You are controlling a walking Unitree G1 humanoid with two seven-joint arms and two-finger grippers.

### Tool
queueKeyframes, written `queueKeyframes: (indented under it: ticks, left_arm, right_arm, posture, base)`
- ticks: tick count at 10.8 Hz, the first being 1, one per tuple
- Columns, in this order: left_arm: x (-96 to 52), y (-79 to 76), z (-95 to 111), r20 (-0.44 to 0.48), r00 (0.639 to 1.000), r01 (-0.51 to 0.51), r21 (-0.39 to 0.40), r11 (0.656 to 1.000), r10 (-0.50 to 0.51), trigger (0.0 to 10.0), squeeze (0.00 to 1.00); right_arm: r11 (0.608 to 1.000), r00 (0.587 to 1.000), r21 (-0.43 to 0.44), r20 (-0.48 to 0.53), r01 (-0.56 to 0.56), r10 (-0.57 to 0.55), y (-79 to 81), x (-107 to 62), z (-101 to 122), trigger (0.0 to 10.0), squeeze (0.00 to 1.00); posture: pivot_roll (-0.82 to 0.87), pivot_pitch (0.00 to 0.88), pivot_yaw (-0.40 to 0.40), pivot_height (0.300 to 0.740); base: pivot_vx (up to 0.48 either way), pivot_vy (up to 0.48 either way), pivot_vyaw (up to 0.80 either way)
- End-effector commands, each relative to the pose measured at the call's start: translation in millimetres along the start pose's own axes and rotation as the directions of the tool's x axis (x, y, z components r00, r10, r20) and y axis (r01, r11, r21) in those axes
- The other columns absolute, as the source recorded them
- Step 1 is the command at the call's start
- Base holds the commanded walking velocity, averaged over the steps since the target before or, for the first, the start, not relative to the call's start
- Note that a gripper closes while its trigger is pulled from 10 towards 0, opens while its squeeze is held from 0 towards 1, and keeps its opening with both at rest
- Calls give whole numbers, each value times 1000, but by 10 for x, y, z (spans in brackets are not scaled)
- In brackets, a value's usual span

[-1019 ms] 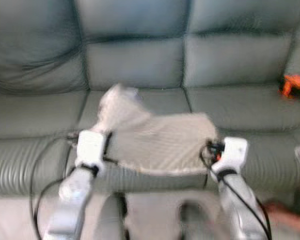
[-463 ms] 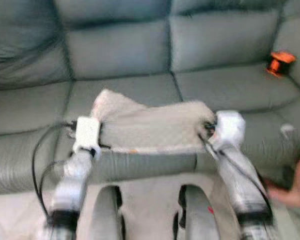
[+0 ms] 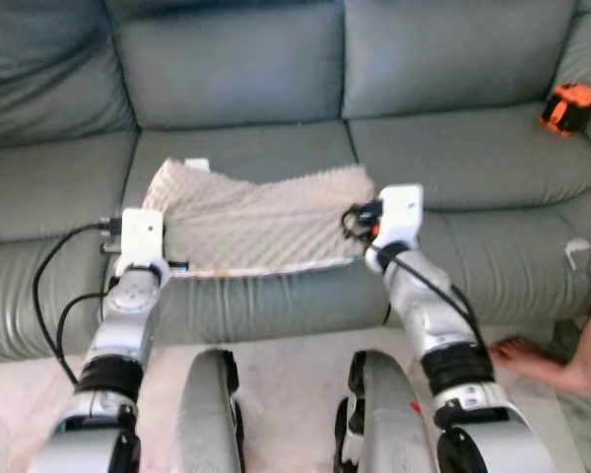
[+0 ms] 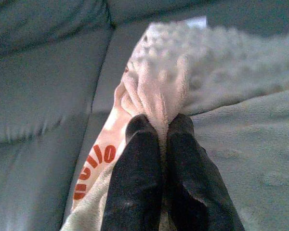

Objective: Move the pillow to the sofa

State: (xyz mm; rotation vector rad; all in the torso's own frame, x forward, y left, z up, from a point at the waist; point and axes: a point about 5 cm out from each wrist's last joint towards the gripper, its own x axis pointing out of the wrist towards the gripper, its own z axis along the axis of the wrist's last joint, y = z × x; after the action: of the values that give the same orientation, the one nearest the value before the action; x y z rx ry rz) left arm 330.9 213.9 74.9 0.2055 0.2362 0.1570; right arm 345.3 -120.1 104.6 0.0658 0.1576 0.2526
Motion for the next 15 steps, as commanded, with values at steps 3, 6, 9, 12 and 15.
queueKeyframes:
  ticks: [3, 6, 9, 12, 15]
  left_arm:
    - [63, 75, -57, -28, 998, -54, 27, 998, 55, 10000, 0]
    - [132, 207, 39, 11, 987, -161, 29, 986, 161, 10000, 0]
    - [178, 383, 124, 29, 974, -226, 39, 973, 225, 10000, 0]
    - [179, 534, 118, 19, 963, -269, 42, 962, 269, 10000, 0]
    - [147, 615, 37, -4, 958, -286, 29, 958, 286, 10000, 1000]
  right_arm:
    - [999, 998, 2, -21, 55, -55, -175, 11, -89, 10000, 0]
    - [998, 998, -30, -32, 48, -49, -324, 0, -138, 10000, 0]
    - [999, 1000, -34, 2, 15, -14, -300, 57, -78, 10000, 0]
    - [1000, 1000, -25, 18, -14, 15, -173, 101, -73, 10000, 0]
    - [999, 999, -23, 7, -40, 40, -116, 71, -170, 10000, 1000]
  posture:
    - [44, 286, 17, 620]
    - [34, 288, 16, 620]
    - [37, 283, 17, 620]
    - [31, 278, 9, 620]
    - [30, 275, 5, 620]
  base:
    - [0, 0, 0]
    - [0, 0, 0]
    - [0, 0, 0]
    - [0, 0, 0]
    - [0, 0, 0]
